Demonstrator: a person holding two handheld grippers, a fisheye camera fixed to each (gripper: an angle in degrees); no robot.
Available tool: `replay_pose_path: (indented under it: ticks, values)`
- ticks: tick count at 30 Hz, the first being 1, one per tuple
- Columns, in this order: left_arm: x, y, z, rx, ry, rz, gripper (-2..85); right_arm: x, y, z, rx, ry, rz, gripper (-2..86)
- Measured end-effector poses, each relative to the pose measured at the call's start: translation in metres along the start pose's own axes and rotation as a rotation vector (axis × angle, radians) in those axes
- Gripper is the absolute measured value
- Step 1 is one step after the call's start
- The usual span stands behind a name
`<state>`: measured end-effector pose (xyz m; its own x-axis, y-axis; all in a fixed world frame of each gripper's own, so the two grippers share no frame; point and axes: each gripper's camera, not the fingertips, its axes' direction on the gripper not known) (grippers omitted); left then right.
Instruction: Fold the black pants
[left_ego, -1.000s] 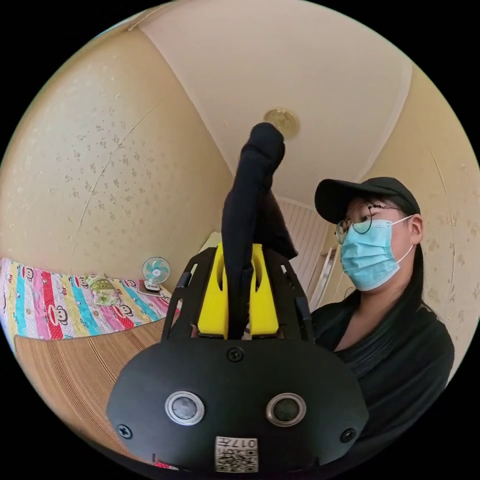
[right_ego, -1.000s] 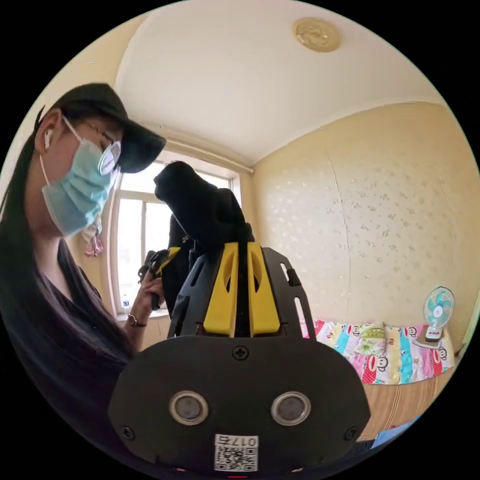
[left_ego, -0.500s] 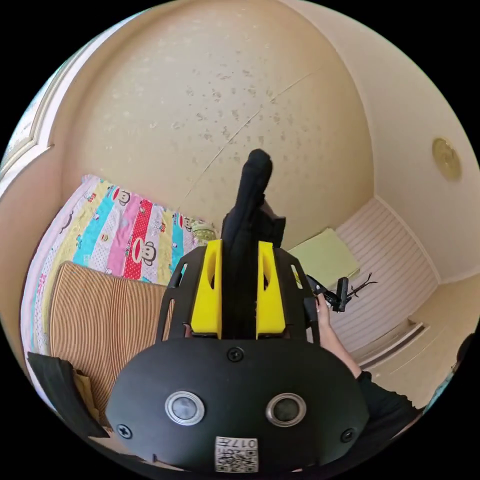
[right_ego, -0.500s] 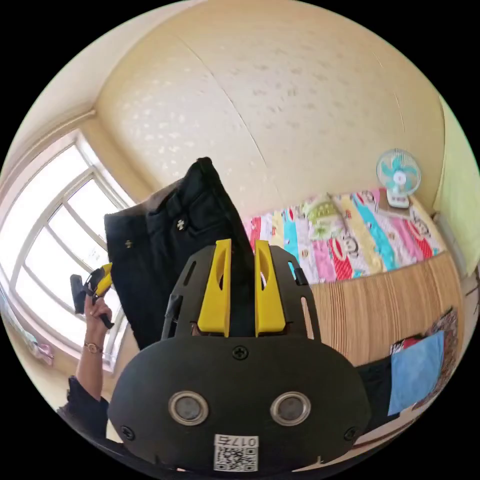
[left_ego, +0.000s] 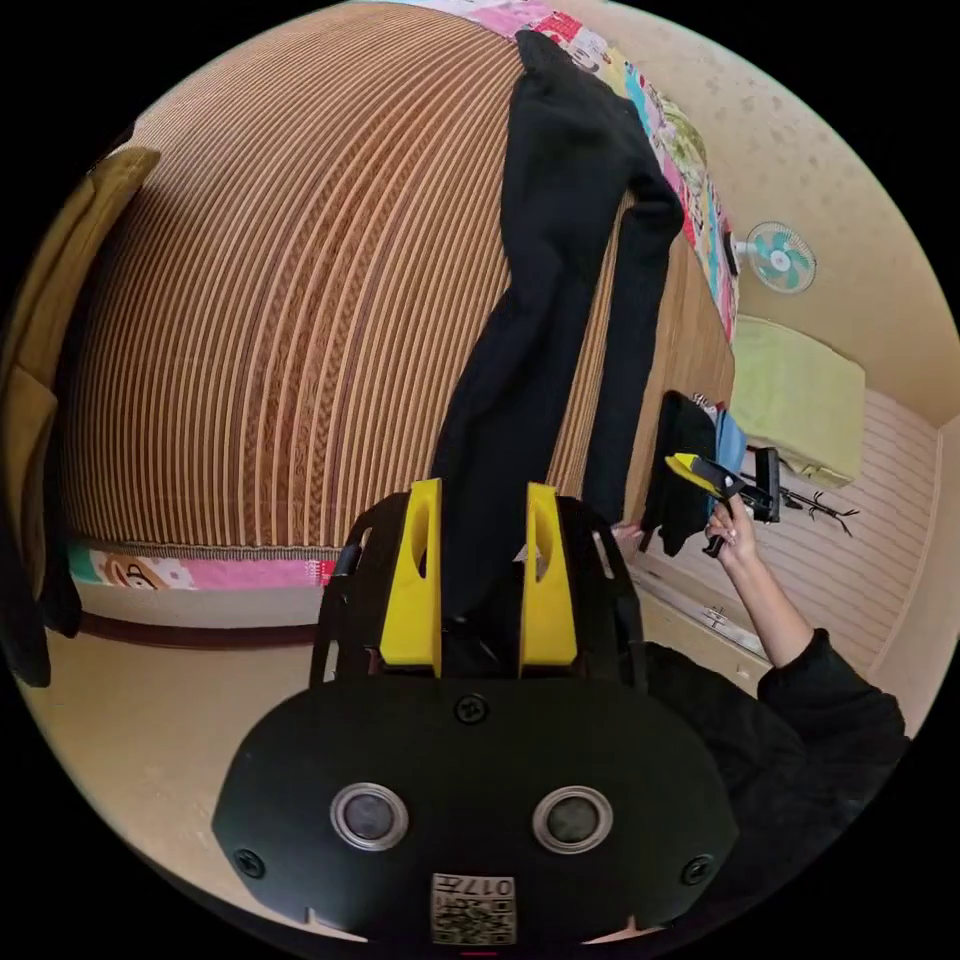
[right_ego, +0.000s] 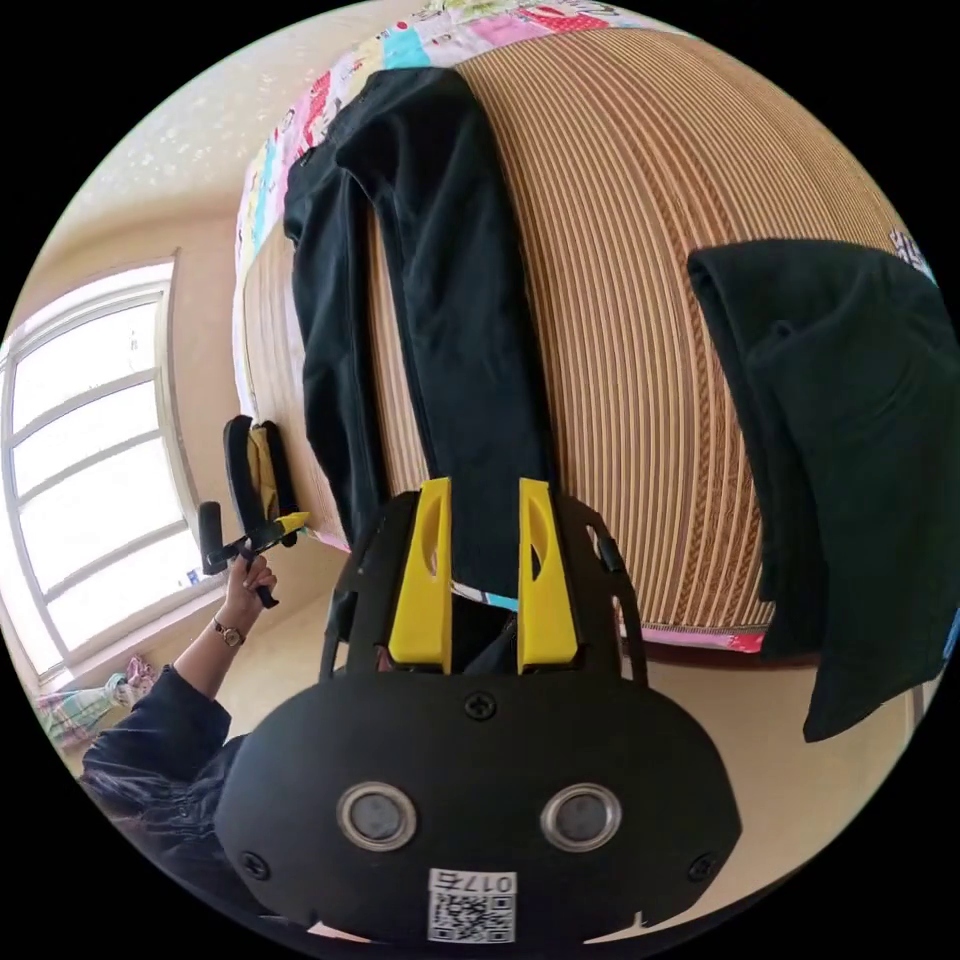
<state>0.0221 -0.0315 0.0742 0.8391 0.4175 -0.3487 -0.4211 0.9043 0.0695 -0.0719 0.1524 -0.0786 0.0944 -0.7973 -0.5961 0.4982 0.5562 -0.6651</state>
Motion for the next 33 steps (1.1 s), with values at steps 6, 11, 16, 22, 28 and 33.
replay_pose_path:
  ticks: [6, 11, 16, 22, 28, 33]
  values:
    - [-0.032, 0.037, 0.026, -0.056, 0.026, -0.099, 12.3, 0.028, 0.043, 0.053, -0.034, 0.195, 0.006, 8.3]
    - [-0.034, 0.064, -0.006, 0.009, -0.055, -0.071, 11.5, 0.020, 0.111, 0.043, -0.131, 0.067, -0.202, 3.8]
    - [-0.053, 0.068, -0.003, -0.037, -0.052, -0.089, 7.6, 0.072, 0.175, 0.022, -0.102, 0.255, -0.164, 3.2]
    - [-0.049, 0.076, 0.027, -0.162, -0.169, -0.092, 4.3, 0.164, 0.193, 0.018, -0.189, -0.013, 0.086, 3.2]
    - [-0.064, 0.090, -0.041, 0.152, -0.165, -0.095, 10.8, 0.179, 0.231, 0.010, -0.197, -0.060, 0.013, 3.0]
    - [-0.097, 0.061, 0.008, -0.155, -0.153, -0.090, 9.4, 0.187, 0.265, 0.017, -0.198, -0.063, 0.021, 3.0]
